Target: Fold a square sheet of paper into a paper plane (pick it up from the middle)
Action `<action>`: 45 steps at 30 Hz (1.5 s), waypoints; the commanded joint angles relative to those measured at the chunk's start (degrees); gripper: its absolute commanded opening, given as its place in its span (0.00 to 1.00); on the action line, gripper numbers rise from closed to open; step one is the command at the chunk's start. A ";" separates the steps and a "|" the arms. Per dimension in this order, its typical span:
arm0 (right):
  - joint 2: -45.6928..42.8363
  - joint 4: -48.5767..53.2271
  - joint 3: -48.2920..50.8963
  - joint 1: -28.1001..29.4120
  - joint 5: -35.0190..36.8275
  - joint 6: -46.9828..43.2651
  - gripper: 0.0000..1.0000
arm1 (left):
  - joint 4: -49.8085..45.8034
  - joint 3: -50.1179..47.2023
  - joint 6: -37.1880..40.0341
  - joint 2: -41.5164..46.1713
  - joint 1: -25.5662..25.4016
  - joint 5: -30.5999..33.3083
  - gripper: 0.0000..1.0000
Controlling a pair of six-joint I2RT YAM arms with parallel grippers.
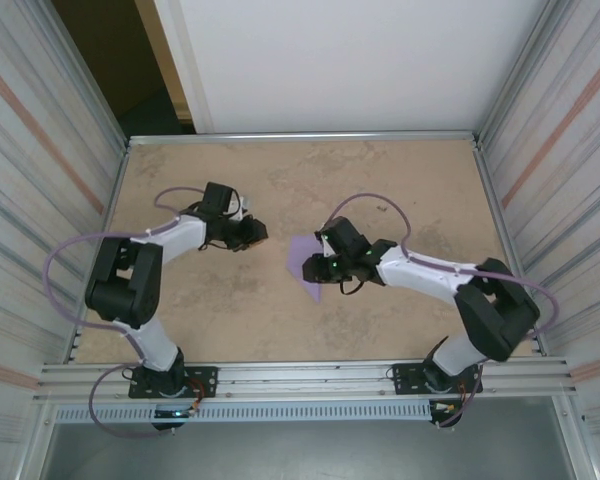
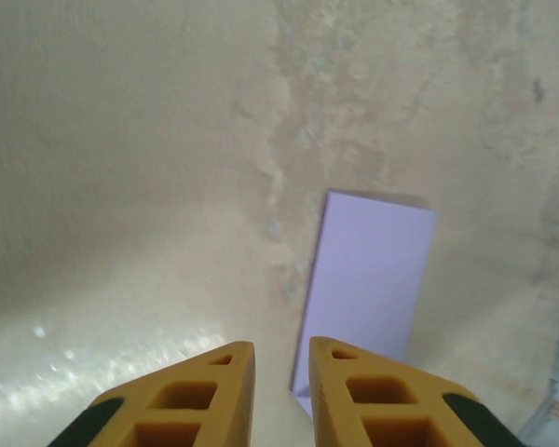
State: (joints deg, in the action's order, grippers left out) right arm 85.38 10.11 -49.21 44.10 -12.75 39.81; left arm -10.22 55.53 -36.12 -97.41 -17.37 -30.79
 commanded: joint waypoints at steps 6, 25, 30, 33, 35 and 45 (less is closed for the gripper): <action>-2.56 -8.84 4.80 2.03 6.37 12.84 0.41 | 6.35 -7.23 -7.60 3.01 -2.12 -6.49 0.33; 11.33 -9.12 2.80 -0.85 0.69 14.09 0.32 | 11.19 -8.33 -12.65 -2.40 -7.58 -9.40 0.41; 11.86 -8.52 3.23 -1.30 0.76 14.12 0.31 | 10.31 -7.88 -12.35 -3.38 -8.16 -9.90 0.39; 11.90 -8.72 3.75 -1.53 0.81 14.16 0.30 | 10.37 -7.50 -12.33 -4.02 -8.48 -9.99 0.37; 11.90 -8.79 3.86 -1.57 0.97 14.15 0.30 | 10.39 -6.89 -12.24 -4.55 -8.82 -10.24 0.34; 11.93 -9.10 4.41 -1.66 0.92 14.15 0.27 | 10.09 -4.62 -11.87 -6.23 -9.19 -10.70 0.27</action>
State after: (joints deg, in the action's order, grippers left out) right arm 96.42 0.67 -45.84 42.72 -11.84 53.56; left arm 0.30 49.30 -48.31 -102.54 -26.37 -39.97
